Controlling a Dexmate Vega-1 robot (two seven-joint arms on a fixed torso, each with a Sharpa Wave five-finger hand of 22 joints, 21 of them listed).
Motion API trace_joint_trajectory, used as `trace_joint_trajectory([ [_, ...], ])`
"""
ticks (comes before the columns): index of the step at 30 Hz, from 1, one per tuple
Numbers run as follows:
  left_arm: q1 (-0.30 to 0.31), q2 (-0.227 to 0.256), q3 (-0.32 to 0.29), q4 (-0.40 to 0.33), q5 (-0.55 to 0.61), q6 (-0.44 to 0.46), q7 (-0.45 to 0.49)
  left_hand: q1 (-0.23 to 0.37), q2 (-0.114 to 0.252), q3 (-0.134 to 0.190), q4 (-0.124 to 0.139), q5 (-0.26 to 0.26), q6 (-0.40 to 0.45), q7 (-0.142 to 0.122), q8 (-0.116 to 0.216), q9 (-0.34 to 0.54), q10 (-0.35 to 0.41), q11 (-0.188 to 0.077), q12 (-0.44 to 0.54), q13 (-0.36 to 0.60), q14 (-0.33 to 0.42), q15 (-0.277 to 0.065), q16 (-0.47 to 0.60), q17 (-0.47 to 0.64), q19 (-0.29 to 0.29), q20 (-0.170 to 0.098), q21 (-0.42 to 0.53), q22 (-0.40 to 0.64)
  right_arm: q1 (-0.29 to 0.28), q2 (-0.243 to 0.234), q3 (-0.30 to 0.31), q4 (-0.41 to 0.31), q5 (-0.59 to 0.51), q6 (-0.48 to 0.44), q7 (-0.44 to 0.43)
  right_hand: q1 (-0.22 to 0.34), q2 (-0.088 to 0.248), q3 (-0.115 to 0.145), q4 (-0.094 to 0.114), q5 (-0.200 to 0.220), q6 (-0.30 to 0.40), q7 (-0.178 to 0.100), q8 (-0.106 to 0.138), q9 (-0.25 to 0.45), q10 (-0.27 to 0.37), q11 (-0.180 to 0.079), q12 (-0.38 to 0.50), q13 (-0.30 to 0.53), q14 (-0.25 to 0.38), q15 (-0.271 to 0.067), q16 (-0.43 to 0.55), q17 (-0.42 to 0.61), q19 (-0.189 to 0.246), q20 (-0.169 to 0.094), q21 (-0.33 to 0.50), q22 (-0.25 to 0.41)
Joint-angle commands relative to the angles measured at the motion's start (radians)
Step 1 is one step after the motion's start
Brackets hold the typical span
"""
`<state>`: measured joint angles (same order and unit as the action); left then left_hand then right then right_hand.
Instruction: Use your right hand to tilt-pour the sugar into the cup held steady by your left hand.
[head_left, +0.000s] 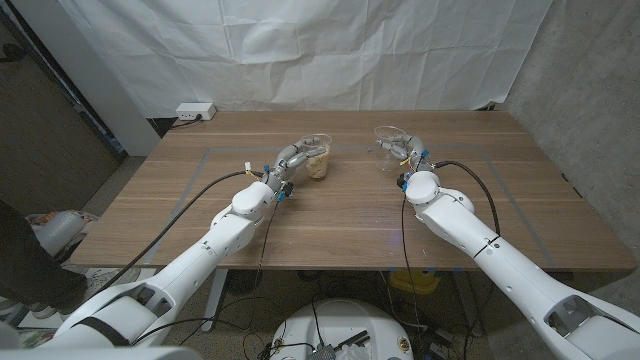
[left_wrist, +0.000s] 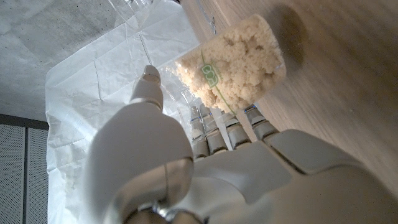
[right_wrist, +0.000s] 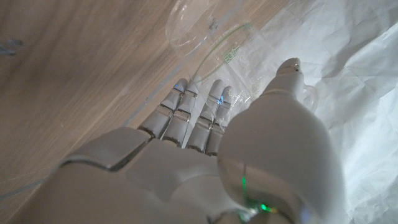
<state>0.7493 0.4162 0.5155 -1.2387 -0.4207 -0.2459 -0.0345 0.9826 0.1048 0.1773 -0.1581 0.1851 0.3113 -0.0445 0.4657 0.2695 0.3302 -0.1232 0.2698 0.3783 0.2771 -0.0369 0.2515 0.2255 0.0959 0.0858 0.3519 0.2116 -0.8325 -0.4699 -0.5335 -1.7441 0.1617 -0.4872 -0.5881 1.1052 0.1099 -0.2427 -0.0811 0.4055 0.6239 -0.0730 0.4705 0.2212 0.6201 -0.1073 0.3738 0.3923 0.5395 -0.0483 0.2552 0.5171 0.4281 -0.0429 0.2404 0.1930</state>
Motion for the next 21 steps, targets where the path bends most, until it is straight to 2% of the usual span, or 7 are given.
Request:
trace_joint_trajectory([
  [1, 0.007, 0.02, 0.006, -0.046, 0.01, 0.067, 0.026, -0.009, 0.014, 0.018, 0.018, 0.004, 0.013, 0.004, 0.005, 0.003, 0.008, 0.003, 0.0, 0.004, 0.009, -0.059, 0.001, 0.004, -0.002, 0.004, 0.007, 0.003, -0.008, 0.008, 0.006, 0.014, 0.029, -0.004, 0.007, -0.016, 0.022, 0.005, 0.016, 0.001, 0.057, -0.032, 0.004, 0.002, 0.003, 0.004, -0.002, 0.001, -0.001, -0.149, 0.006, 0.004, 0.001, -0.043, 0.007, 0.005],
  [12, 0.006, 0.026, 0.007, -0.058, 0.0, 0.084, 0.01, -0.01, 0.015, 0.018, 0.018, 0.004, 0.013, 0.007, 0.004, 0.002, 0.008, 0.005, -0.001, 0.004, 0.008, -0.057, 0.0, 0.004, -0.003, 0.005, 0.007, 0.003, -0.014, 0.012, 0.0, 0.024, 0.029, 0.005, 0.001, -0.017, 0.023, 0.006, 0.018, 0.001, 0.053, -0.03, -0.001, 0.003, 0.002, 0.007, -0.003, 0.0, -0.003, -0.145, 0.004, 0.005, 0.003, -0.04, 0.009, 0.005],
  [21, 0.016, 0.033, 0.005, -0.078, 0.008, 0.092, 0.03, -0.012, 0.018, 0.019, 0.019, 0.004, 0.013, 0.009, 0.004, 0.003, 0.008, 0.006, -0.002, 0.005, 0.006, -0.055, -0.001, 0.005, -0.003, 0.005, 0.008, 0.003, 0.005, 0.0, -0.04, 0.032, -0.02, -0.045, -0.019, -0.014, 0.024, 0.008, 0.017, 0.001, 0.054, -0.026, -0.003, 0.003, 0.002, 0.013, -0.005, -0.002, -0.004, -0.144, 0.0, 0.002, 0.012, -0.036, 0.013, 0.005],
])
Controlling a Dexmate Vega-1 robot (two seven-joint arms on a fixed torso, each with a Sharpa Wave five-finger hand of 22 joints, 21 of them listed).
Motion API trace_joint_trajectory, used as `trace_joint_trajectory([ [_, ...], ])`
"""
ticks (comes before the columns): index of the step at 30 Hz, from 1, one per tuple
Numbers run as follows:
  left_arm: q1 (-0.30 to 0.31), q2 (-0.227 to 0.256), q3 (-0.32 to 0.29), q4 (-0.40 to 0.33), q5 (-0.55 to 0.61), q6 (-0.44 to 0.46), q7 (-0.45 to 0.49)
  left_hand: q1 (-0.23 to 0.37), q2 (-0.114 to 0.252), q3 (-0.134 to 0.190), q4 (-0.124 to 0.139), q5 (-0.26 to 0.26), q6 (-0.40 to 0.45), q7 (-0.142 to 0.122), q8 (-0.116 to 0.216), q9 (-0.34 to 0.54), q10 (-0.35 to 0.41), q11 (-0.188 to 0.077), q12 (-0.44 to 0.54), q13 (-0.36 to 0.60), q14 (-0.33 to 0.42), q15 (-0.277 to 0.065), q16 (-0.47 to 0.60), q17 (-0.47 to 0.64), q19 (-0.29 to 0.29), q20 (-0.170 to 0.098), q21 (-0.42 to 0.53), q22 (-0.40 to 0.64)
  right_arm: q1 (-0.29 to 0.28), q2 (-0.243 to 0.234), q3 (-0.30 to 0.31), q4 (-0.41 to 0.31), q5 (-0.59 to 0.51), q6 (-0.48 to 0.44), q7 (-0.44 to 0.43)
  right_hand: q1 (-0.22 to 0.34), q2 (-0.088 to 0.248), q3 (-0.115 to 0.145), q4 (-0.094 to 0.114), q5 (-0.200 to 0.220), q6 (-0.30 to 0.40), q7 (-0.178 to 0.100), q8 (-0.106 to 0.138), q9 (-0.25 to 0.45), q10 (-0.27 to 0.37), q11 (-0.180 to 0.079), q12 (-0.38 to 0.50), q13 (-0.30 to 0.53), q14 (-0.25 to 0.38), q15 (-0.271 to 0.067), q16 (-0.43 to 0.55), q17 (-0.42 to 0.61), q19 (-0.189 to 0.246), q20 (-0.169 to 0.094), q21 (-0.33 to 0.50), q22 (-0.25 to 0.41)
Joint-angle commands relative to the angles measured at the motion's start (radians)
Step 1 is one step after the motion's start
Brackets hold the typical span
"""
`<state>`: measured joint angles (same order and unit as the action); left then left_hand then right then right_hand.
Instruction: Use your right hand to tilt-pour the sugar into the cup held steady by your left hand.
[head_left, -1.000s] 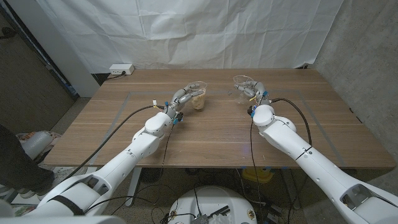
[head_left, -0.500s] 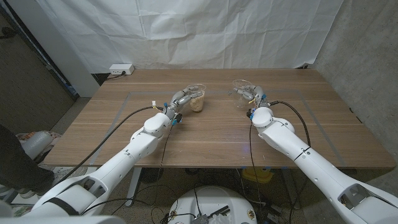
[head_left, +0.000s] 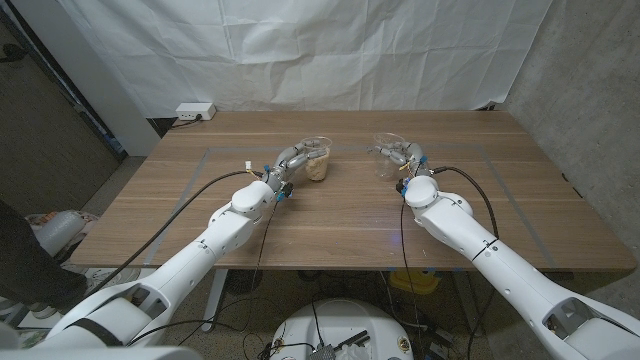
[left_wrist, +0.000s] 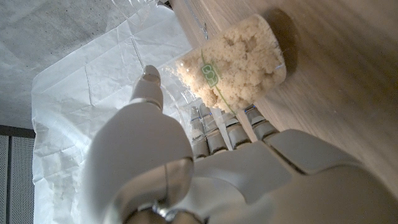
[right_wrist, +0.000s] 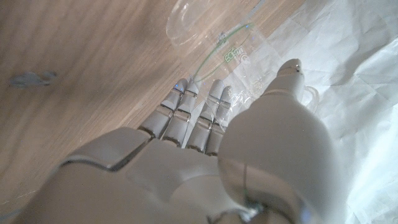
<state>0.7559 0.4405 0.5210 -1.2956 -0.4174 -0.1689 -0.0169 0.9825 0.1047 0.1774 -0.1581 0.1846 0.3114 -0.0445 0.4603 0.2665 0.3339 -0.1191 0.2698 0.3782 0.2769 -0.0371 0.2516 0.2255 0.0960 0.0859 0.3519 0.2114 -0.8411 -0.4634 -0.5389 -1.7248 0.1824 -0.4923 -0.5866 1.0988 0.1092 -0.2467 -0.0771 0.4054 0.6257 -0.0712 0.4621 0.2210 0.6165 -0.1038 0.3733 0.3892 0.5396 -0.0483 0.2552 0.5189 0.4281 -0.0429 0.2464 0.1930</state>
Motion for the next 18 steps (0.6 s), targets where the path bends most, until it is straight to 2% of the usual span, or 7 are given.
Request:
trace_joint_trajectory([
  [1, 0.01, 0.005, -0.003, -0.016, -0.003, 0.009, 0.007, -0.011, 0.018, 0.02, 0.019, 0.005, 0.013, 0.009, 0.009, 0.006, 0.005, 0.003, -0.002, 0.005, 0.007, -0.056, -0.001, 0.005, -0.003, 0.005, 0.009, 0.004, 0.014, -0.008, -0.038, 0.015, -0.043, -0.039, -0.019, -0.006, 0.025, 0.012, 0.012, 0.001, 0.052, -0.029, 0.005, 0.003, 0.005, 0.009, -0.005, 0.001, -0.004, -0.144, -0.001, -0.001, 0.012, -0.037, 0.007, 0.005],
  [7, 0.01, 0.01, 0.0, -0.025, 0.001, 0.017, 0.008, -0.012, 0.017, 0.02, 0.019, 0.004, 0.014, 0.007, 0.01, 0.007, 0.007, -0.001, -0.001, 0.005, 0.006, -0.058, -0.002, 0.004, -0.004, 0.004, 0.009, 0.004, 0.005, -0.009, -0.045, 0.023, -0.054, -0.029, -0.033, -0.008, 0.025, 0.011, 0.015, 0.0, 0.045, -0.029, 0.0, 0.004, -0.007, 0.011, -0.012, -0.003, -0.005, -0.142, -0.008, -0.008, 0.016, -0.036, 0.009, 0.005],
  [12, 0.006, 0.015, 0.003, -0.026, 0.004, 0.02, 0.001, -0.013, 0.017, 0.02, 0.019, 0.004, 0.011, 0.006, 0.008, 0.007, 0.004, 0.001, -0.003, 0.005, 0.006, -0.057, -0.003, 0.005, -0.005, 0.004, 0.009, 0.004, -0.015, -0.01, -0.033, 0.023, -0.053, 0.028, -0.047, -0.018, 0.019, 0.006, 0.019, -0.002, -0.017, -0.019, -0.03, 0.003, -0.059, 0.036, -0.038, -0.009, -0.024, -0.13, -0.02, -0.016, 0.021, -0.029, 0.011, 0.004],
  [14, 0.003, 0.014, 0.003, -0.022, -0.004, 0.017, -0.014, -0.013, 0.016, 0.02, 0.018, 0.004, 0.006, 0.007, 0.006, 0.006, 0.003, 0.0, -0.004, 0.005, 0.006, -0.057, -0.003, 0.004, -0.005, 0.003, 0.009, 0.004, -0.021, -0.015, -0.028, 0.02, -0.045, 0.04, -0.037, -0.028, 0.013, 0.001, 0.024, -0.003, -0.06, -0.016, -0.051, 0.002, -0.083, 0.039, -0.052, -0.012, -0.031, -0.12, -0.025, -0.021, 0.02, -0.022, 0.011, 0.004],
  [15, 0.002, 0.014, 0.004, -0.019, 0.001, 0.009, -0.015, -0.012, 0.017, 0.021, 0.017, 0.004, -0.011, 0.008, -0.002, 0.005, -0.001, 0.002, -0.005, 0.005, 0.001, -0.051, -0.005, 0.004, -0.007, 0.005, 0.009, 0.004, -0.025, -0.019, -0.026, 0.024, -0.042, 0.065, -0.03, -0.034, 0.01, -0.002, 0.027, -0.004, -0.084, -0.014, -0.063, 0.001, -0.103, 0.052, -0.063, -0.015, -0.04, -0.112, -0.028, -0.024, 0.019, -0.021, 0.01, 0.004],
  [18, -0.001, 0.015, 0.004, -0.019, -0.004, 0.007, -0.024, -0.014, 0.015, 0.019, 0.018, 0.003, -0.032, -0.001, -0.014, 0.002, -0.019, 0.0, -0.012, 0.005, -0.005, -0.05, -0.007, 0.005, -0.011, 0.005, 0.008, 0.004, -0.033, -0.023, -0.019, 0.03, -0.033, 0.101, -0.02, -0.067, -0.003, -0.017, 0.041, -0.006, -0.189, -0.006, -0.118, -0.002, -0.164, 0.078, -0.099, -0.026, -0.068, -0.093, -0.036, -0.032, 0.017, -0.004, 0.009, 0.003],
])
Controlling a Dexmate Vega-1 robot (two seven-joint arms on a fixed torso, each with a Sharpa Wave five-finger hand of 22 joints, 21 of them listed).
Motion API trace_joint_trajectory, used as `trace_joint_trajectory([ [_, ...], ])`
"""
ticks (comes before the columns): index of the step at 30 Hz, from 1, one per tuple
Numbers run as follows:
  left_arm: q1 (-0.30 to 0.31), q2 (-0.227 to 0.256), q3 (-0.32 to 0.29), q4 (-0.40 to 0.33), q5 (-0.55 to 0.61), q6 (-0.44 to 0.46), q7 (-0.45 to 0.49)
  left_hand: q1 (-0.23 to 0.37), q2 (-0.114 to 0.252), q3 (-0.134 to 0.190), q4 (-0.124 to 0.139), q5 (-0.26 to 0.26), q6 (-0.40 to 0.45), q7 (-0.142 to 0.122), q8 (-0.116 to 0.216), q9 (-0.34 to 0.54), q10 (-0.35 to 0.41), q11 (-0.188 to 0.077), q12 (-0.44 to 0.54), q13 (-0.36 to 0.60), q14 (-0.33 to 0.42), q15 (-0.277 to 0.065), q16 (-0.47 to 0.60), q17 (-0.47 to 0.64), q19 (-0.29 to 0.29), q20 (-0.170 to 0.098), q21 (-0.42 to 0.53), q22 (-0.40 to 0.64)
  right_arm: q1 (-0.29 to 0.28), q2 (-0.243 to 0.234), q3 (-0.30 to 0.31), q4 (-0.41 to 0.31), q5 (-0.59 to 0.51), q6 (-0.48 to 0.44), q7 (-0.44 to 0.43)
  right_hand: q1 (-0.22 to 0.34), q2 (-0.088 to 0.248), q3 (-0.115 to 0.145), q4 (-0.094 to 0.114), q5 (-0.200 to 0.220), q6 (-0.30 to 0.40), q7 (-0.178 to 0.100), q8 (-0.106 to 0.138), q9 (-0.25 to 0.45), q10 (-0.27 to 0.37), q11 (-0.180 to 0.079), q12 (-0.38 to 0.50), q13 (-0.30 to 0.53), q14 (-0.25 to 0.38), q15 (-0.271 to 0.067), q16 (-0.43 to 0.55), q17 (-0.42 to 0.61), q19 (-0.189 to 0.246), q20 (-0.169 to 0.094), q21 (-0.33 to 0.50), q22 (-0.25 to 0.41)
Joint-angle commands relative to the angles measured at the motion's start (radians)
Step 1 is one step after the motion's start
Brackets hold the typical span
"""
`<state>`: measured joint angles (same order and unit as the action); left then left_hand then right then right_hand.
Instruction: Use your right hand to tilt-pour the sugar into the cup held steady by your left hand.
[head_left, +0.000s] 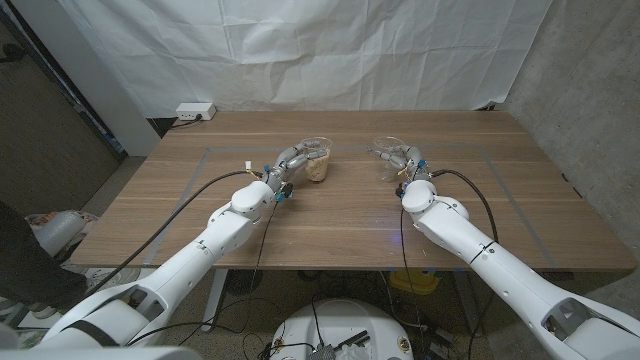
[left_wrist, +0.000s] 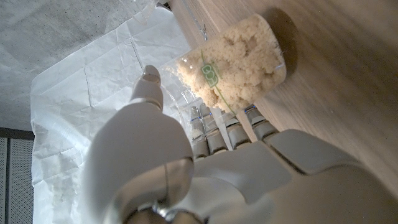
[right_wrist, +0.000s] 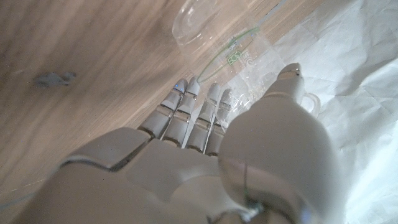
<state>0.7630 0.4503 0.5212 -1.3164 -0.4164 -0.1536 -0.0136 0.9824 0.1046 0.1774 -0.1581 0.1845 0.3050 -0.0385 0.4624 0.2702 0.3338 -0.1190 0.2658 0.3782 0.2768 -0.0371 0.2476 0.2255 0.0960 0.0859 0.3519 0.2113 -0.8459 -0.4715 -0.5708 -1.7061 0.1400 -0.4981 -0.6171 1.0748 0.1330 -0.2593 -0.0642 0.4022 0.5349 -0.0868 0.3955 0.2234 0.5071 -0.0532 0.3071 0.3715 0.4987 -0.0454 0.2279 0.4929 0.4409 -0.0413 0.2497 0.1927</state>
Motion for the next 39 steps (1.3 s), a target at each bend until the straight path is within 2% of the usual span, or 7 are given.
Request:
trace_joint_trajectory([
  [1, -0.008, 0.008, 0.006, -0.002, 0.002, -0.007, -0.023, -0.014, 0.014, 0.019, 0.017, 0.003, -0.031, -0.004, -0.019, -0.002, -0.022, 0.003, -0.009, 0.005, -0.009, -0.048, -0.005, 0.005, -0.011, 0.005, 0.008, 0.004, -0.033, -0.023, 0.012, 0.016, 0.009, 0.135, 0.02, -0.049, -0.029, -0.006, 0.03, -0.003, -0.13, 0.013, -0.067, -0.005, -0.072, 0.035, -0.043, -0.012, -0.042, -0.087, -0.012, -0.009, -0.002, 0.001, 0.003, 0.004],
  [5, -0.012, 0.008, 0.006, 0.004, -0.002, -0.014, -0.038, -0.014, 0.014, 0.018, 0.017, 0.003, -0.055, 0.0, -0.033, -0.006, -0.041, 0.004, -0.016, 0.005, -0.025, -0.04, -0.011, 0.005, -0.021, 0.011, 0.005, 0.004, -0.039, -0.047, 0.005, 0.015, 0.003, 0.174, 0.047, -0.102, -0.051, -0.029, 0.051, -0.005, -0.265, 0.041, -0.145, -0.01, -0.157, 0.06, -0.085, -0.025, -0.11, -0.049, -0.027, -0.021, -0.022, 0.023, -0.006, 0.004],
  [11, -0.015, 0.004, 0.005, 0.01, -0.005, -0.02, -0.04, -0.022, 0.011, 0.013, 0.02, 0.001, -0.073, 0.003, -0.047, -0.01, -0.057, 0.015, -0.02, 0.004, -0.035, -0.032, -0.014, 0.005, -0.029, 0.015, 0.003, 0.004, -0.042, -0.062, -0.009, 0.022, -0.013, 0.211, 0.056, -0.134, -0.066, -0.041, 0.062, -0.005, -0.362, 0.059, -0.194, -0.012, -0.254, 0.075, -0.114, -0.034, -0.177, -0.021, -0.035, -0.031, -0.054, 0.043, -0.018, 0.004],
  [19, -0.027, 0.0, 0.003, 0.025, -0.005, -0.035, -0.048, -0.025, 0.01, 0.011, 0.021, 0.001, -0.072, 0.003, -0.052, -0.012, -0.059, 0.013, -0.019, 0.004, -0.04, -0.031, -0.015, 0.005, -0.032, 0.015, 0.002, 0.004, -0.041, -0.077, -0.003, 0.02, 0.005, 0.216, 0.09, -0.153, -0.081, -0.047, 0.066, -0.002, -0.461, 0.068, -0.213, -0.013, -0.379, 0.083, -0.132, -0.047, -0.272, -0.009, -0.043, -0.048, -0.096, 0.047, -0.031, 0.005],
  [27, -0.036, -0.004, 0.002, 0.044, -0.01, -0.044, -0.062, -0.03, 0.011, 0.009, 0.023, 0.001, -0.073, 0.003, -0.057, -0.015, -0.06, 0.014, -0.018, 0.003, -0.041, -0.031, -0.015, 0.005, -0.035, 0.018, 0.001, 0.004, -0.028, -0.083, 0.0, 0.038, 0.032, 0.243, 0.142, -0.19, -0.095, -0.056, 0.081, -0.002, -0.561, 0.074, -0.215, -0.015, -0.498, 0.087, -0.13, -0.068, -0.379, 0.026, -0.045, -0.073, -0.169, 0.1, -0.048, 0.003],
  [34, -0.044, -0.007, 0.003, 0.05, -0.008, -0.041, -0.061, -0.032, 0.007, 0.007, 0.022, 0.001, -0.075, 0.001, -0.062, -0.017, -0.064, 0.015, -0.018, 0.003, -0.043, -0.03, -0.016, 0.004, -0.037, 0.016, 0.001, 0.004, -0.027, -0.093, 0.01, 0.058, 0.054, 0.282, 0.178, -0.224, -0.12, -0.069, 0.094, -0.004, -0.652, 0.08, -0.215, -0.015, -0.605, 0.102, -0.13, -0.086, -0.475, 0.066, -0.046, -0.096, -0.252, 0.219, -0.06, 0.0],
  [39, -0.057, -0.014, 0.008, 0.068, 0.002, -0.053, -0.063, -0.032, 0.008, 0.007, 0.021, 0.001, -0.076, 0.004, -0.065, -0.018, -0.066, 0.014, -0.018, 0.002, -0.044, -0.03, -0.016, 0.004, -0.038, 0.018, 0.001, 0.004, -0.037, -0.077, 0.02, 0.102, 0.055, 0.372, 0.161, -0.234, -0.126, -0.072, 0.098, -0.004, -0.674, 0.091, -0.216, -0.015, -0.614, 0.109, -0.125, -0.089, -0.483, 0.067, -0.041, -0.101, -0.246, 0.235, -0.053, -0.001],
])
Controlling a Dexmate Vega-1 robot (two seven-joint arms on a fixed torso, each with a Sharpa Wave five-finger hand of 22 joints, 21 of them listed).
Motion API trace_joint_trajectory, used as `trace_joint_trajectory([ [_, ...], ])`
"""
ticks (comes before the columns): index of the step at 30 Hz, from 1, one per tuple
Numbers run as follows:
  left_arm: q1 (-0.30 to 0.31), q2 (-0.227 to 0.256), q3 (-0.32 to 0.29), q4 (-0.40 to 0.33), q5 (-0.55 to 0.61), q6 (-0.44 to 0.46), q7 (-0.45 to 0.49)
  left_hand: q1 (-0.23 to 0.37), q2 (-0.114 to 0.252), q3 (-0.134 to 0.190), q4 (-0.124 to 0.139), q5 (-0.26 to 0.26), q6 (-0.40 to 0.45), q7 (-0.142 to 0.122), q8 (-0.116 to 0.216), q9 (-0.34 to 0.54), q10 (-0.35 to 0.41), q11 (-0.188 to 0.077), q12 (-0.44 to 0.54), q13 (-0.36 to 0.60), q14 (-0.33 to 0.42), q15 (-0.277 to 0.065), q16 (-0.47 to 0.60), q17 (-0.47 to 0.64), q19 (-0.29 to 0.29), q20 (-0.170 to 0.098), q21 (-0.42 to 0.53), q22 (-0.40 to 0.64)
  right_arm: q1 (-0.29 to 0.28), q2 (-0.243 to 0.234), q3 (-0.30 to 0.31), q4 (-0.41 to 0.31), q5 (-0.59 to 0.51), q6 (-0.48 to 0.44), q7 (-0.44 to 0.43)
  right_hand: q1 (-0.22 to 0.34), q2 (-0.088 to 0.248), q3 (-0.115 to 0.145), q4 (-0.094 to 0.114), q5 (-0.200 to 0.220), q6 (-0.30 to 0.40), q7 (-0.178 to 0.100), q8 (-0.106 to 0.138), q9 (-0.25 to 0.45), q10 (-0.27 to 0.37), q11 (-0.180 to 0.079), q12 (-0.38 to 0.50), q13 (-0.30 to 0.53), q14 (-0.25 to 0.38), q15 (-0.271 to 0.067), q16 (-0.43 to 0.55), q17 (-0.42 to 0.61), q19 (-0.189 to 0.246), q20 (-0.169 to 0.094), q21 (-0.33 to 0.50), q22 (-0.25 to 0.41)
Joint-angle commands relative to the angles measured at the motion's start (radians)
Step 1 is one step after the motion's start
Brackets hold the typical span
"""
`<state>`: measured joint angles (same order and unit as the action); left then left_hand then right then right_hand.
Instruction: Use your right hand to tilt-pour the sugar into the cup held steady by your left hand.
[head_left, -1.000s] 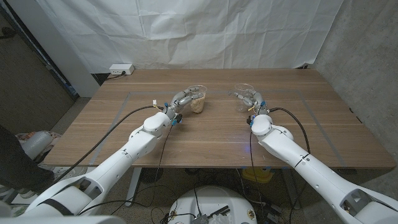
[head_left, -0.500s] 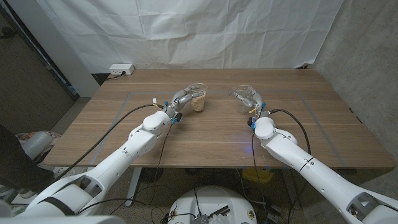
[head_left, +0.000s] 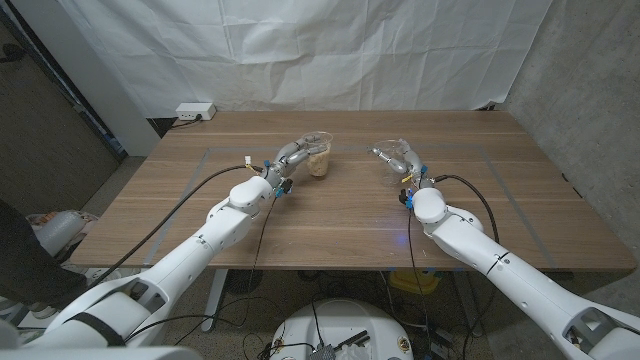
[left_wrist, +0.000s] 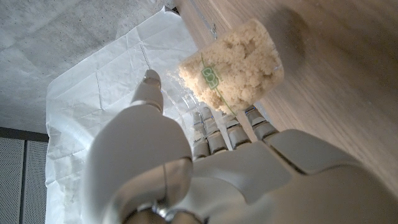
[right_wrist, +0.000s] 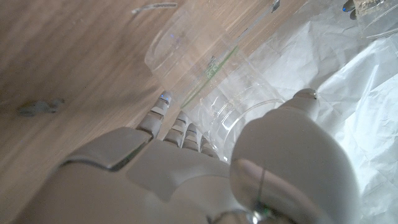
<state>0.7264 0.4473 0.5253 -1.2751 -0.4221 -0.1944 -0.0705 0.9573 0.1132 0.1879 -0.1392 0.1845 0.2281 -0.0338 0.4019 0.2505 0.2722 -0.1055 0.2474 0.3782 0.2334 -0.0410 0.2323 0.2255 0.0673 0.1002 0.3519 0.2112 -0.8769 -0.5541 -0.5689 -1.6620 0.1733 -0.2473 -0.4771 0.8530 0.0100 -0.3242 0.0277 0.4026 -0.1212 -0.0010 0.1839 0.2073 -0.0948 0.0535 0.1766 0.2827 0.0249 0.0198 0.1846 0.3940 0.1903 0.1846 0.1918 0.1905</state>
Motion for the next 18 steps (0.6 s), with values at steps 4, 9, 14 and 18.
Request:
trace_joint_trajectory([
  [4, -0.024, -0.014, 0.005, 0.027, 0.011, -0.015, -0.006, -0.008, -0.002, -0.004, 0.002, 0.001, 0.003, -0.001, -0.005, 0.001, -0.004, -0.001, 0.001, 0.002, -0.001, -0.027, -0.001, 0.003, -0.011, 0.003, 0.001, 0.004, -0.026, 0.015, 0.037, 0.102, 0.03, 0.222, 0.007, -0.019, -0.012, -0.008, 0.008, -0.003, -0.007, 0.009, 0.008, 0.002, -0.001, 0.002, 0.017, -0.004, 0.0, -0.015, 0.012, -0.009, 0.035, -0.025, 0.018, 0.0],
  [9, -0.027, -0.015, 0.004, 0.024, 0.006, -0.012, -0.011, -0.008, -0.001, -0.004, 0.002, 0.001, 0.004, -0.002, -0.007, 0.0, -0.003, 0.0, 0.002, 0.002, 0.001, -0.027, 0.001, 0.003, -0.01, 0.003, 0.001, 0.004, -0.081, 0.022, 0.05, 0.106, 0.005, 0.294, -0.065, -0.035, -0.026, -0.014, 0.014, -0.004, -0.005, 0.015, 0.013, 0.002, 0.013, 0.006, 0.025, -0.007, 0.005, -0.011, 0.018, -0.015, 0.05, -0.038, 0.024, -0.001],
  [14, -0.035, -0.015, 0.01, 0.024, 0.02, -0.008, -0.005, -0.008, 0.001, -0.004, 0.002, 0.002, 0.005, -0.001, -0.009, -0.001, 0.0, 0.001, 0.004, 0.002, 0.001, -0.028, 0.001, 0.003, -0.011, 0.004, 0.001, 0.004, -0.138, -0.012, 0.063, 0.061, 0.007, 0.305, -0.075, -0.052, -0.041, -0.017, 0.02, -0.006, 0.027, 0.016, 0.027, 0.003, 0.046, 0.005, 0.038, -0.012, 0.03, -0.015, 0.029, -0.022, 0.074, -0.021, 0.032, -0.002],
  [18, -0.04, -0.024, 0.012, 0.032, 0.013, -0.011, -0.016, -0.009, -0.001, -0.005, 0.002, 0.002, 0.008, -0.002, -0.009, -0.002, 0.0, -0.001, 0.005, 0.001, 0.002, -0.029, 0.001, 0.003, -0.01, 0.003, 0.001, 0.004, -0.162, -0.037, 0.062, 0.034, -0.021, 0.307, -0.096, -0.059, -0.048, -0.017, 0.023, -0.006, 0.035, 0.015, 0.029, 0.002, 0.066, 0.003, 0.045, -0.014, 0.045, -0.023, 0.035, -0.026, 0.088, -0.018, 0.035, -0.003],
])
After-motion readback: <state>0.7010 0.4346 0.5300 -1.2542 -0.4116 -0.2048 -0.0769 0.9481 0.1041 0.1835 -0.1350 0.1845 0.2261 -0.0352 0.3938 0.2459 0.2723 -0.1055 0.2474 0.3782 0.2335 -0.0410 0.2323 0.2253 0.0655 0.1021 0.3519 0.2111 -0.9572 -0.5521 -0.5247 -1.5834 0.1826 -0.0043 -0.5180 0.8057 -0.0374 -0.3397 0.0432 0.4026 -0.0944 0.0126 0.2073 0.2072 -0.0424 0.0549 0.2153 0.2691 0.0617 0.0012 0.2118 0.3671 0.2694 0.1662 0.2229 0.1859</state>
